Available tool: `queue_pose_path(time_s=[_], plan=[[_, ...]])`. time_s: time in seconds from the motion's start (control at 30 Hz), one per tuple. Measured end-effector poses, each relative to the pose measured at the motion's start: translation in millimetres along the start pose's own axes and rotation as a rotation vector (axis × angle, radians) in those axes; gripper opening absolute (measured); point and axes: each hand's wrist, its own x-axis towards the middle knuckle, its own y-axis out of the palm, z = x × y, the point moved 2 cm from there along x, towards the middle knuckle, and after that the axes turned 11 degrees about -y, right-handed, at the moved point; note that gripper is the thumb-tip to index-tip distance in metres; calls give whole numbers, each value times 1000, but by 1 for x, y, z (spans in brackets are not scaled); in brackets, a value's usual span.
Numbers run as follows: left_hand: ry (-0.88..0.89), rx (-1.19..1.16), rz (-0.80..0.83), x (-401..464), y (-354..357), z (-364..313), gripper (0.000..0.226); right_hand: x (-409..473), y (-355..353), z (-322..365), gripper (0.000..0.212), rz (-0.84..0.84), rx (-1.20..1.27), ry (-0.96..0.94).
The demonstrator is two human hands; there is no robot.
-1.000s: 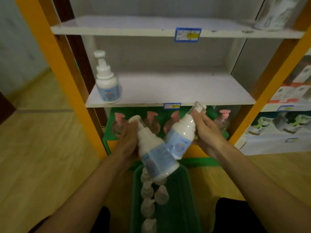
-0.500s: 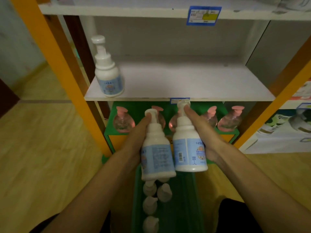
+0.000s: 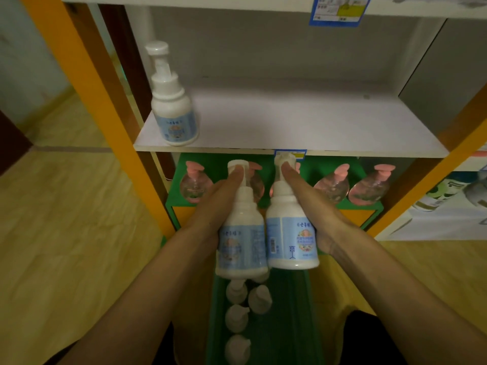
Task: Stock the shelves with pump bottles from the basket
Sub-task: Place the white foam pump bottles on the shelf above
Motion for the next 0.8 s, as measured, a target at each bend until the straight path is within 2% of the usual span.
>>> queue_pose_path(time_s=[0.1, 0.27, 0.33, 0.37, 0.43, 0.5, 0.57, 0.63, 0.7, 0.8], plan=[[21, -5, -48, -1, -6, -4, 17, 3, 8, 3, 75, -22, -2, -27], [12, -13, -70, -2, -21, -6, 24, 1, 22, 4, 73, -79, -21, -52], [7, -30, -107, -4, -27, -6, 25, 0, 27, 5, 66, -89, -29, -75], [10, -50, -141, -5, -29, -6, 30, -1, 28, 5, 59, -94, -32, -89], [16, -92, -207, -7, -36, -7, 56, -2, 32, 6, 48, -110, -19, -110], [27, -140, -239, -8, -42, -7, 70, -4, 36, 6, 53, -117, 2, -113], [37, -155, -259, -12, -47, -8, 59, -4, 42, 10, 52, -138, 15, -130], [39, -169, -265, -13, -53, -9, 53, -3, 49, 18, 42, -162, 17, -177], [61, -189, -262, -14, -56, -11, 59, -1, 58, 30, 35, -173, 11, -237], [69, -207, -250, -11, -63, -12, 66, 10, 73, 52, 36, -199, -13, -306]])
